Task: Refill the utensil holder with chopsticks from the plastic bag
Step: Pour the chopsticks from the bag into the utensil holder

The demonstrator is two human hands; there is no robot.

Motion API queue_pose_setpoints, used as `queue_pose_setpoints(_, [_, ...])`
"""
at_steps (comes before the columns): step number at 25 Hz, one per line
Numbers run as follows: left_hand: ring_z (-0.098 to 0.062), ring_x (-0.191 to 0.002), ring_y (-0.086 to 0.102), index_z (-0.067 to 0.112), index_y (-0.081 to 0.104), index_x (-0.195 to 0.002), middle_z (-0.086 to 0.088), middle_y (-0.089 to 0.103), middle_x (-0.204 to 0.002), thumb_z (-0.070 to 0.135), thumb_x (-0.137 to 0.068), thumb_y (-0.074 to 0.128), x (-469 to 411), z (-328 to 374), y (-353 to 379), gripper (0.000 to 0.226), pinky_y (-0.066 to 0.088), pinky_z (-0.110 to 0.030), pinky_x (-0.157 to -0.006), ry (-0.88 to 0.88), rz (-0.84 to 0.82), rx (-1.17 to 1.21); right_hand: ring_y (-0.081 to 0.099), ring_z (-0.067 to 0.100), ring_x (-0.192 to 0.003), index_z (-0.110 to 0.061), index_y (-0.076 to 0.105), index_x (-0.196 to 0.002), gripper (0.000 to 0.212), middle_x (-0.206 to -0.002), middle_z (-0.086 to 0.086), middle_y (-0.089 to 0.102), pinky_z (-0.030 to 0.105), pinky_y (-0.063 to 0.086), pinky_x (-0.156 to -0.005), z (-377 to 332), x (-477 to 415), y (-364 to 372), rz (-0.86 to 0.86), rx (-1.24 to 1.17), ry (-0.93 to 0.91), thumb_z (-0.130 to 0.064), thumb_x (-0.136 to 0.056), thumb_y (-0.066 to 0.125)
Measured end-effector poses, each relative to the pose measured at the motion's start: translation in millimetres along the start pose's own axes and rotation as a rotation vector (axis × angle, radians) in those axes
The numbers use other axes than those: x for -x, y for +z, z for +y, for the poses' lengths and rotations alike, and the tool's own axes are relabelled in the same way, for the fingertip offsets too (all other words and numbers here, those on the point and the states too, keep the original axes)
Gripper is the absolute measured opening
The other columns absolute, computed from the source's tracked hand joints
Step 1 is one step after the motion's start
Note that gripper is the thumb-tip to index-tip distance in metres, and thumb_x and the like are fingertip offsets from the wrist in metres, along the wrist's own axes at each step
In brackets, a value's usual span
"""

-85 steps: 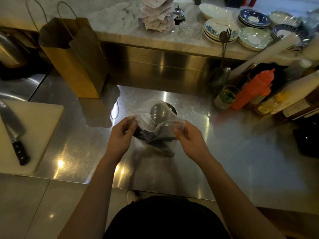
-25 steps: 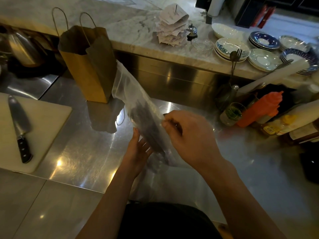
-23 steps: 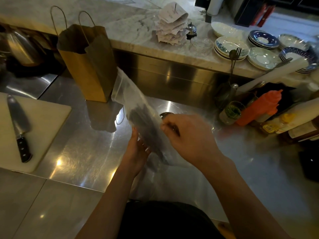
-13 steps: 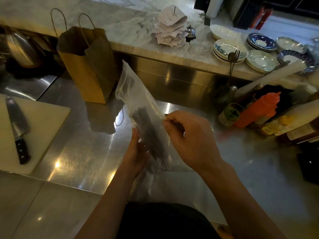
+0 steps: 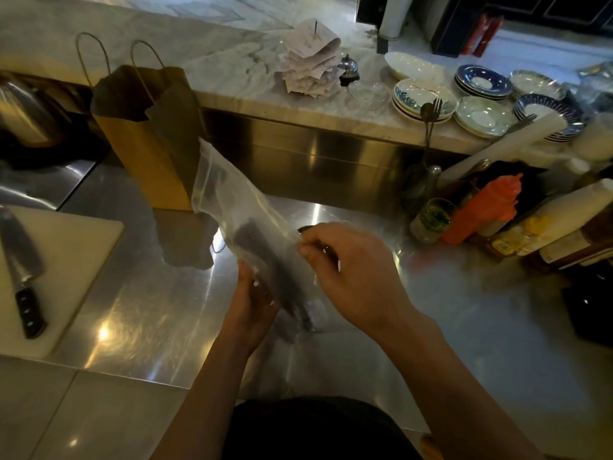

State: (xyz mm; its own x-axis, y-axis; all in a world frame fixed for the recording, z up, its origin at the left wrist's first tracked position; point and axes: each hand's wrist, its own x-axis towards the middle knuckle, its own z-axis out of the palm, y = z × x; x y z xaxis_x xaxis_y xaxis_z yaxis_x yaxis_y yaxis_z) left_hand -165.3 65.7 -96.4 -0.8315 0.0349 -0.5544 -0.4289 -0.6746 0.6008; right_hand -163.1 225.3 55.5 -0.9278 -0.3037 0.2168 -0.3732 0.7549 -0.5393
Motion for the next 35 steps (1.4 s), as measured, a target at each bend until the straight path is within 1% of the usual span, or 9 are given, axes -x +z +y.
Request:
queue_pose_setpoints(7, [-0.040,-0.142,0.033,0.008,0.027,-0.152,-0.022,0.034,-0.154,0.060,-0.088,0.037,-5,-4,-3,0.083,0.027,-0.052,-0.117,-0.021,-0.043,-0.028,0.053,0.002,-0.071,-0.025,0.068,-0.096,0.013,-0.080,-0.012,0.064,0.020,0.041,-0.069,8,4,1,-0.016,0.032,-0.002,-0.028,-0.096,0.056])
queue_pose_setpoints(9, [-0.034,-0.140,0.039,0.014,0.033,-0.151,-0.015,0.040,-0.152,0.057,-0.087,0.045,-5,-6,-8,0.078,0.029,-0.052,-0.116,-0.010,-0.058,-0.059,0.055,0.003,-0.069,-0.023,0.068,-0.096,0.013,-0.080,-0.012,0.065,0.018,0.042,-0.067,12,4,0,0.034,-0.011,-0.002,-0.026,-0.097,0.056])
queue_pose_setpoints(12, [-0.024,-0.112,0.065,0.013,0.057,-0.130,-0.011,0.065,-0.124,0.049,-0.074,0.075,-1,0,-12,0.069,0.055,-0.044,-0.092,0.013,-0.099,-0.050,0.058,0.005,-0.070,-0.027,0.067,-0.096,0.013,-0.081,-0.014,0.065,0.028,0.049,-0.066,24,3,-5,0.008,-0.034,0.060,-0.029,-0.097,0.055])
queue_pose_setpoints(15, [-0.020,-0.086,0.074,0.014,0.059,-0.119,-0.005,0.076,-0.093,0.037,-0.042,0.097,-1,5,-11,0.089,0.060,-0.036,-0.069,-0.035,-0.149,-0.006,0.061,0.007,-0.070,-0.026,0.067,-0.097,0.012,-0.083,-0.012,0.068,0.039,0.054,-0.068,41,2,-10,0.067,-0.061,0.151,-0.030,-0.096,0.055])
queue_pose_setpoints(19, [-0.026,-0.100,0.071,0.009,0.053,-0.130,-0.012,0.073,-0.108,0.022,-0.046,0.097,0,7,-7,0.096,0.059,-0.038,-0.075,-0.039,-0.203,0.048,0.065,0.011,-0.072,-0.025,0.066,-0.097,0.013,-0.085,-0.010,0.068,0.046,0.056,-0.071,55,5,-11,0.050,-0.105,0.212,-0.027,-0.097,0.053])
queue_pose_setpoints(23, [-0.026,-0.102,0.070,0.005,0.054,-0.128,-0.012,0.070,-0.113,0.025,-0.054,0.093,4,12,5,0.086,0.058,-0.035,-0.078,0.001,-0.264,0.038,0.064,0.007,-0.069,-0.029,0.065,-0.095,0.010,-0.081,-0.011,0.066,0.042,0.058,-0.068,64,11,-15,0.130,-0.189,0.236,-0.027,-0.096,0.055])
queue_pose_setpoints(28, [-0.025,-0.100,0.071,0.009,0.059,-0.121,-0.011,0.071,-0.109,0.025,-0.058,0.090,6,8,24,0.072,0.058,-0.038,-0.078,0.031,-0.199,0.063,0.067,0.002,-0.068,-0.043,0.058,-0.099,0.025,-0.085,-0.011,0.068,0.022,0.056,-0.059,88,34,-28,0.122,-0.251,0.372,-0.063,-0.083,0.056])
queue_pose_setpoints(31, [-0.025,-0.102,0.069,0.011,0.061,-0.118,-0.010,0.071,-0.110,0.021,-0.078,0.071,8,1,37,0.042,0.054,-0.044,-0.086,0.015,-0.168,0.185,0.072,0.008,-0.075,-0.044,0.059,-0.101,0.048,-0.090,-0.003,0.072,0.025,0.058,-0.061,106,60,-31,0.162,-0.503,0.556,-0.076,-0.066,0.064])
queue_pose_setpoints(35, [-0.029,-0.113,0.062,0.010,0.062,-0.118,-0.012,0.070,-0.115,0.022,-0.087,0.060,14,-17,65,0.033,0.044,-0.049,-0.103,-0.017,-0.217,0.260,0.072,0.017,-0.093,-0.026,0.058,-0.115,0.057,-0.110,0.009,0.070,0.031,0.059,-0.075,115,98,-8,-0.040,-0.899,0.730,-0.054,-0.069,0.073])
